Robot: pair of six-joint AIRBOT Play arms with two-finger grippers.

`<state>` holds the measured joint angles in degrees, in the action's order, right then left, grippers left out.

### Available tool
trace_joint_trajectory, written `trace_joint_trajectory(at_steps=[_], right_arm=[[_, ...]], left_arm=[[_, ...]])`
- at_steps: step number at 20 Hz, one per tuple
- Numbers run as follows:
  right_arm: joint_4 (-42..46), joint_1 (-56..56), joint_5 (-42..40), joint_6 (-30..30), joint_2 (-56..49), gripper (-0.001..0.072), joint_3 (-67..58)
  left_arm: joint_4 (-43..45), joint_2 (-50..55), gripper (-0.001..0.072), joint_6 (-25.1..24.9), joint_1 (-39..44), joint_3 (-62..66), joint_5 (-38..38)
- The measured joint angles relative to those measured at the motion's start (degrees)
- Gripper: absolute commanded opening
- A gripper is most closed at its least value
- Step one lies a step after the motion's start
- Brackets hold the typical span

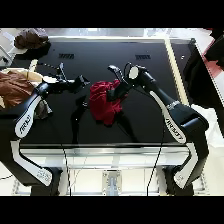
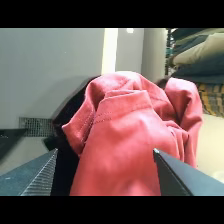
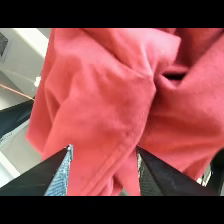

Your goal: Fold the shirts.

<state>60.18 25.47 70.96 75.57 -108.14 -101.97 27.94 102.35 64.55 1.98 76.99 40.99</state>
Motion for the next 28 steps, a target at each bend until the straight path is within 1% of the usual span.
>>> trace_joint_trajectory(at_steps=[4,5,6,7,10,13,16,19,21,23,24,25,26,27,28], right_arm=[[-0.1,0.2,-0.5,-0.1,-2.1,0.0452,0.0],[-0.4,0.2,-0.4,-0.1,-2.5,0.0452,0.0],[-0.7,0.2,-0.3,-0.1,-2.9,0.0451,0.0],[-0.7,0.2,0.3,-0.1,-3.3,0.0452,0.0],[-1.1,0.2,1.7,-0.1,-3.8,0.0452,0.0],[-1.0,0.2,2.3,-0.1,-4.0,0.0451,0.0],[-1.0,0.3,1.5,-0.1,-4.0,0.0451,0.0],[-1.0,0.3,0.6,-0.1,-4.1,0.0451,0.0],[-1.1,0.3,0.3,-0.1,-4.1,0.0450,0.0],[-1.2,0.3,0.1,-0.1,-4.0,0.0448,0.0],[-1.2,0.3,0.1,-0.1,-4.1,0.0436,0.0],[-1.3,0.3,0.1,-0.1,-4.1,0.0317,0.0],[-1.4,0.3,0.1,-0.1,-4.1,0.0166,0.0],[-1.4,0.3,0.1,-0.1,-4.0,0.0019,0.0],[-1.5,0.3,0.1,-0.1,-4.0,0.0023,0.0]], left_arm=[[-0.7,3.0,0.0696,-0.5,1.9,2.9,-0.9],[-0.8,4.0,0.0669,-0.7,2.5,4.0,-1.0],[-0.8,4.9,0.0609,-0.7,3.1,5.1,-1.0],[-0.9,5.9,0.0599,-0.7,3.7,6.2,-1.2],[1.4,7.4,0.0601,-0.7,4.3,7.9,-1.5],[3.7,7.6,0.0600,0.8,2.7,8.6,-1.5],[4.8,7.7,0.0599,2.6,1.0,8.8,0.7],[5.2,8.1,0.0594,3.4,1.1,8.9,2.5],[5.3,8.3,0.0551,3.6,1.8,9.0,2.6],[5.4,8.6,0.0464,4.0,2.7,9.0,2.6],[5.4,8.9,0.0463,4.0,3.1,9.0,2.4],[5.4,9.2,0.0455,4.0,3.4,9.0,2.3],[5.2,9.6,0.0346,4.0,3.7,9.0,2.2],[5.0,10.0,0.0165,4.0,3.9,9.0,2.1],[4.8,10.4,0.0020,4.0,4.0,9.0,2.0]])
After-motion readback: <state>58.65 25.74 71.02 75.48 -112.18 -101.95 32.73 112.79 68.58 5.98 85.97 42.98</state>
